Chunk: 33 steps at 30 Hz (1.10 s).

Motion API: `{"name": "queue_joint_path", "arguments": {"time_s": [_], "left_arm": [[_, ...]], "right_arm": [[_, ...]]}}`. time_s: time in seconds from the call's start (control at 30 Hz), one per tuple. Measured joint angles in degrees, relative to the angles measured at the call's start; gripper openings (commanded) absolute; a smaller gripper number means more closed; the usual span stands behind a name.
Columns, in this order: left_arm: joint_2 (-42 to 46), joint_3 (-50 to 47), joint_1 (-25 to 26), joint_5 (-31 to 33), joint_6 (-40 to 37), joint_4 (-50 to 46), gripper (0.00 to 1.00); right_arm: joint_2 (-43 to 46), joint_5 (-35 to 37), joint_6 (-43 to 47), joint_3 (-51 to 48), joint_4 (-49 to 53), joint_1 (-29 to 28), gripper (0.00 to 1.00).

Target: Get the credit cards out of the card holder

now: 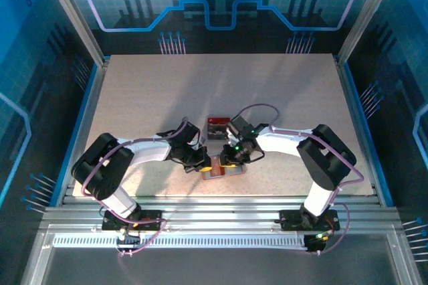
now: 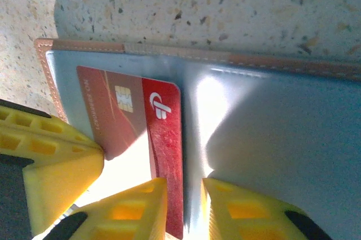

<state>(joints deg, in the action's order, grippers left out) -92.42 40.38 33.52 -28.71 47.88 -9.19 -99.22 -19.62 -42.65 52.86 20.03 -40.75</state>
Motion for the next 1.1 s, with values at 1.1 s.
{"name": "queue_joint_path", "arguments": {"time_s": [1.1], "left_arm": [[0.00, 0.13, -0.02, 0.04, -0.04, -0.68, 0.00]], "right_arm": [[4.92, -5.99, -3.48, -3.85, -6.25, 0.74, 0.22]]}}
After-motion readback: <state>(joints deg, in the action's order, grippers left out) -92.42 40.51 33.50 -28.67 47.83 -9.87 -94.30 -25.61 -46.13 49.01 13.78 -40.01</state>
